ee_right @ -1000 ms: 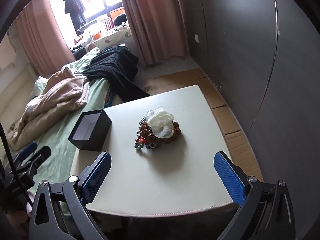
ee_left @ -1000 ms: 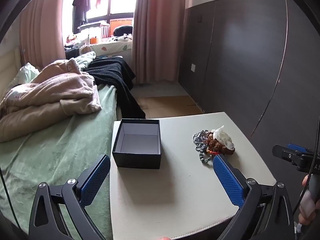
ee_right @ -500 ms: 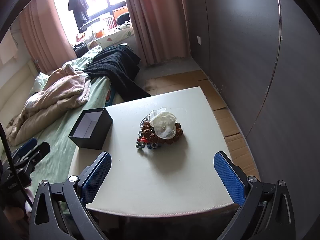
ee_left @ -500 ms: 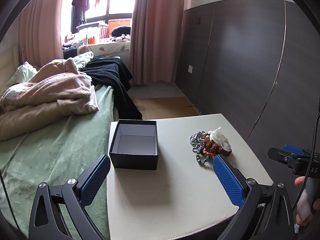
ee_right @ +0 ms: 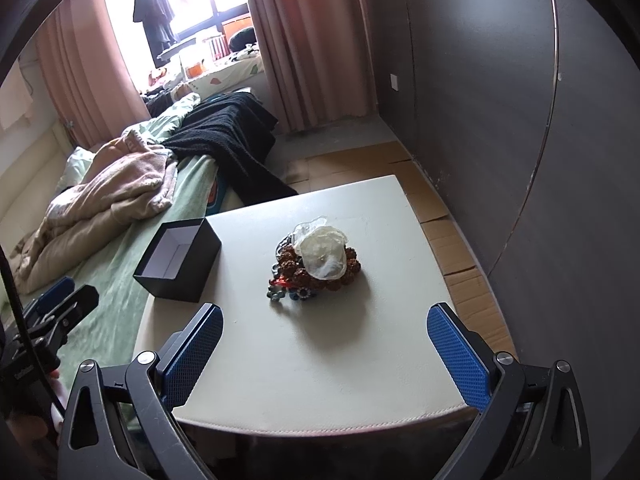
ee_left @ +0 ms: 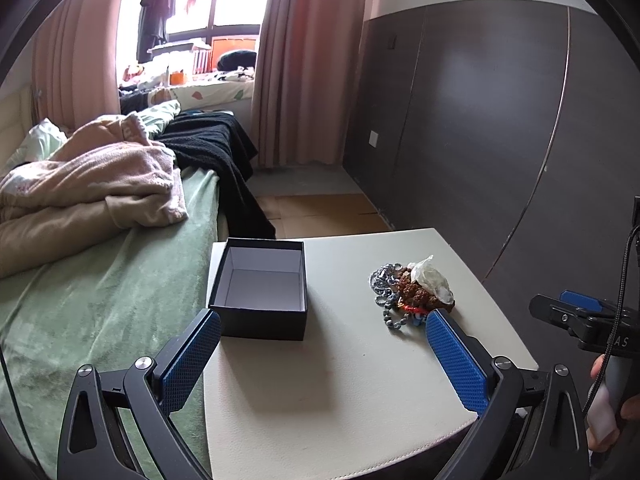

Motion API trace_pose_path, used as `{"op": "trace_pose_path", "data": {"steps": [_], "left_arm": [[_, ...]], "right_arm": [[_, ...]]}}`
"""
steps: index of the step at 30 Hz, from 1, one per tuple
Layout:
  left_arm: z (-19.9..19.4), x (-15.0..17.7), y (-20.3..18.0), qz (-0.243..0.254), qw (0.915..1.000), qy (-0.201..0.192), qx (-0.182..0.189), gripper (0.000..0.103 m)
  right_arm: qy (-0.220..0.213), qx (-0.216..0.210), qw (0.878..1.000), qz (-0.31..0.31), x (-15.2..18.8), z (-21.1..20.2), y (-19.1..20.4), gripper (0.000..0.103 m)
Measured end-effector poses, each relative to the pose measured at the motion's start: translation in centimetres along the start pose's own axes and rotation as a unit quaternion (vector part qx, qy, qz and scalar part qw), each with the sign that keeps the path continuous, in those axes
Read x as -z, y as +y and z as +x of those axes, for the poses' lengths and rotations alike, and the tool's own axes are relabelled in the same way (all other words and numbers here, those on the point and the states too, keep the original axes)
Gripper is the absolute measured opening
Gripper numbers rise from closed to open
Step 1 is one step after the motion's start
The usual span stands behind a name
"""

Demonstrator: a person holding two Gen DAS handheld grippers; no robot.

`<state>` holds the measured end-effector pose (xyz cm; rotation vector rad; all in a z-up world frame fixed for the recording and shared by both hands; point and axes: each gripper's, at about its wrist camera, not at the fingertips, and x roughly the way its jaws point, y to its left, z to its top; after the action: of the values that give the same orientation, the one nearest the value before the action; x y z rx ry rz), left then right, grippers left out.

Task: Organize jewelry

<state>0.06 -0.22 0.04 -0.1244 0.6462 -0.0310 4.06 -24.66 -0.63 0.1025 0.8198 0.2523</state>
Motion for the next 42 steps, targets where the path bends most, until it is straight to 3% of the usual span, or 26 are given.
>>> {"op": "trace_pose_path", "data": {"steps": [42], "left_arm": [[-0.06, 0.32, -0.89, -0.001, 0.9998, 0.002, 0.021, 0.102]], "right_arm": [[-0.013, 0.016, 1.000, -0.011, 0.16, -0.71, 0.18, 0.103]]}}
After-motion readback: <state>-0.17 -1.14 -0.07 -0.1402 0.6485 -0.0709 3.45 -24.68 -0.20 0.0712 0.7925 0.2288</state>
